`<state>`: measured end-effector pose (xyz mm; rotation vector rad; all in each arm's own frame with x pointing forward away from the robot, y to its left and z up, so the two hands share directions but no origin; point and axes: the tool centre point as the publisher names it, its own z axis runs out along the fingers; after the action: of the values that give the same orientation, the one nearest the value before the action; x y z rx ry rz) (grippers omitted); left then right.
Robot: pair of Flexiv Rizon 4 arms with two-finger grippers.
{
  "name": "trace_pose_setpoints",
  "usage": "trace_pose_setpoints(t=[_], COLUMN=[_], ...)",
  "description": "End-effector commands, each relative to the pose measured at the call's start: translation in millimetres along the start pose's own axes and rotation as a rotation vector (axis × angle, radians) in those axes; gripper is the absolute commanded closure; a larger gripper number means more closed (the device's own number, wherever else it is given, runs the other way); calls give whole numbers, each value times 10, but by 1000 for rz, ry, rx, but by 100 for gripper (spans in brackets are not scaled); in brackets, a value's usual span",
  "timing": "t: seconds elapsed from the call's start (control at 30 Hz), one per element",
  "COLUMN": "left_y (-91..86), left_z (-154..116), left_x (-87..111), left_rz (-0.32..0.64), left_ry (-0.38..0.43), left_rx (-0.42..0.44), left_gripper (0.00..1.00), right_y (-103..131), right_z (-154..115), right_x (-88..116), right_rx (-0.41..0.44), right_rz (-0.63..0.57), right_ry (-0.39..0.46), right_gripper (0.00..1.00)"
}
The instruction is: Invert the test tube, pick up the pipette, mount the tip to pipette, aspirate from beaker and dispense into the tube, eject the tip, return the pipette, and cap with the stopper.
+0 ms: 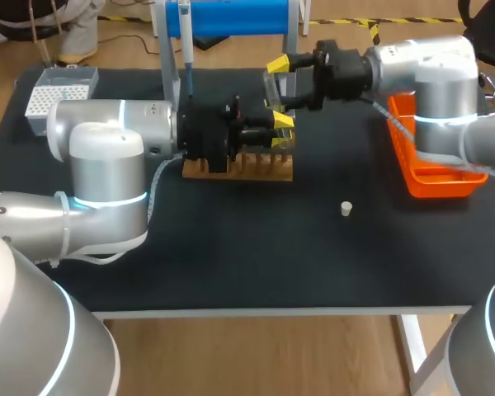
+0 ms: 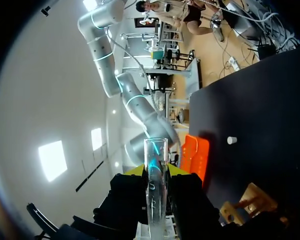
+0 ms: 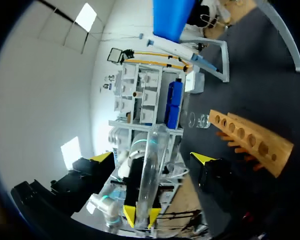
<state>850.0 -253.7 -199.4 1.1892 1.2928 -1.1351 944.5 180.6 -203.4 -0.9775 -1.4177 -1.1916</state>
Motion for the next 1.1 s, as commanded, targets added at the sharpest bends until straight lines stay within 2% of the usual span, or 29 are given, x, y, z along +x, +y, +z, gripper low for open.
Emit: trace_pose_setpoints(t=[0.03,0.13,0.17,0.63,0.67,0.73,0.8,0.9,1.1], left_y=[-2,-2,-2,-2,-2,-2,-2,-2,-2], left_z=[1,1,1,1,1,1,1,1,1], left_x=[-5,-5,-5,-5,-5,-5,-5,-5,-5], left_rz=[1,1,1,1,1,1,1,1,1], left_ry=[1,1,1,1,1,1,1,1,1], left_rx=[-1,-1,-1,-1,-1,-1,-1,-1,-1], left_gripper=[100,100,100,100,100,100,100,100,100], right_y=[-68,-83,-62,-62,-96,-144,-166,-186,-256], right_z=[-306,-433,-475,-475,-459,-469,-511,-582,-592], right_x=[62,-16,-30,-30,-95,-222,-332,-469,-571], right_rx=[133,142,116,116,160,165,176,162,229], right_rz=[-489,-808,-840,-840,-931,-970,-1048,-1069,-1209], right_ry=[-217,-407,-417,-417,-476,-453,-517,-487,-499], right_gripper=[0,0,0,0,0,0,0,0,0])
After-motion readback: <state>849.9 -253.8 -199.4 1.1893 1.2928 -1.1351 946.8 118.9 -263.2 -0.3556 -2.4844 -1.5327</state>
